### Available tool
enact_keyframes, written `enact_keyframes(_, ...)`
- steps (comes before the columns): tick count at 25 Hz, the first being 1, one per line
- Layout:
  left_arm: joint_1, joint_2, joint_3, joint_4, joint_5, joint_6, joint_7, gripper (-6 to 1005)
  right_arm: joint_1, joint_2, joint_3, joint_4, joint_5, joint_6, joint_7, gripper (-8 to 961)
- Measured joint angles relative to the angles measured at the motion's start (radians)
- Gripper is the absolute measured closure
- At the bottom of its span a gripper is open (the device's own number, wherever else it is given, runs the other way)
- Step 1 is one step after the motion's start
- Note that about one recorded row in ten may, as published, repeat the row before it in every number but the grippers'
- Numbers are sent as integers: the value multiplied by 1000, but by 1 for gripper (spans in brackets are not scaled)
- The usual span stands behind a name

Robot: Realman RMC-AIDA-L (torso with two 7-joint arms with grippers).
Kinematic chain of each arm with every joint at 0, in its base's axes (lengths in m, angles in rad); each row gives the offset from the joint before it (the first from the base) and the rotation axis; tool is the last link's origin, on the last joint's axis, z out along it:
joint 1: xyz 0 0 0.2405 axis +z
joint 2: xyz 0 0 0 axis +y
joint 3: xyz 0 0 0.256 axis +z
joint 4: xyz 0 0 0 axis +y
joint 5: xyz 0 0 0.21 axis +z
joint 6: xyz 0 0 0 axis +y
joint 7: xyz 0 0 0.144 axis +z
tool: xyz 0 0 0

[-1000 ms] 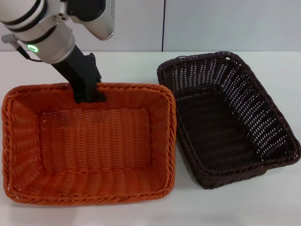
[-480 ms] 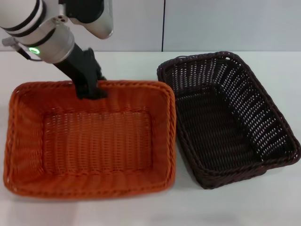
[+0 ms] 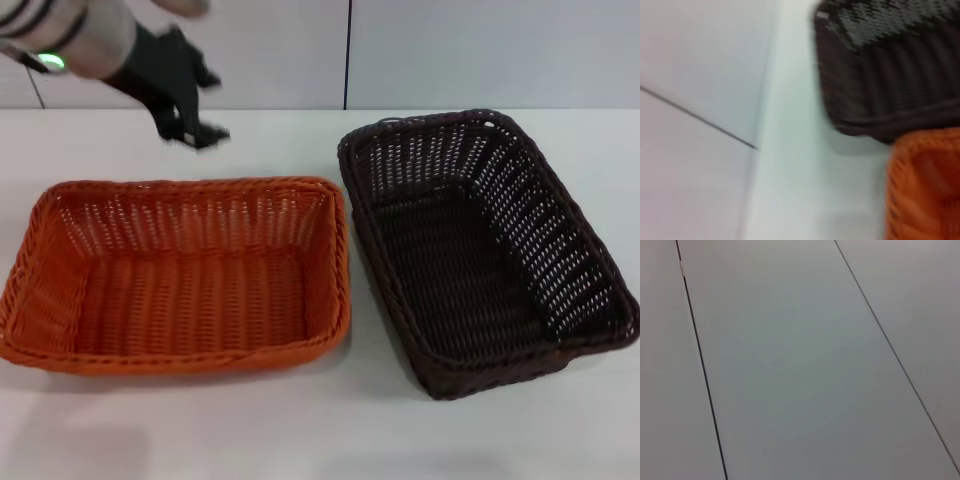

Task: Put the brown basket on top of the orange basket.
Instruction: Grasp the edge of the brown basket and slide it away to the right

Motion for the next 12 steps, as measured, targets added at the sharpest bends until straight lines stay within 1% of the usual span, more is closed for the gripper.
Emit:
enact_keyframes(1,0,0,0,0,0,0,0,450,0,0,0,0,0,0,0,138)
enact_keyframes(2,15,0,-8,-25,-18,23,-4,425,0,0,0,0,0,0,0,138)
enact_keyframes(3,64,0,-44,-106,-91,100,-25,400,0,0,0,0,0,0,0,138)
enact_keyframes(5,105,0,-84,-166,-182,157,-44,397,0,0,0,0,0,0,0,138)
enact_keyframes(6,105,0,-84,-166,-182,157,-44,396,0,0,0,0,0,0,0,138)
enact_keyframes(7,135,1,-118,-198,-266,186,-49,394,0,-1,0,0,0,1,0,138)
enact_keyframes(8,135,1,-118,-198,-266,186,-49,394,0,-1,0,0,0,0,0,138)
enact_keyframes(9,163,1,-149,-214,-346,214,-54,394,0,-2,1,0,0,0,0,138)
enact_keyframes(12,163,1,-149,-214,-346,214,-54,394,1,-2,2,0,0,0,0,138)
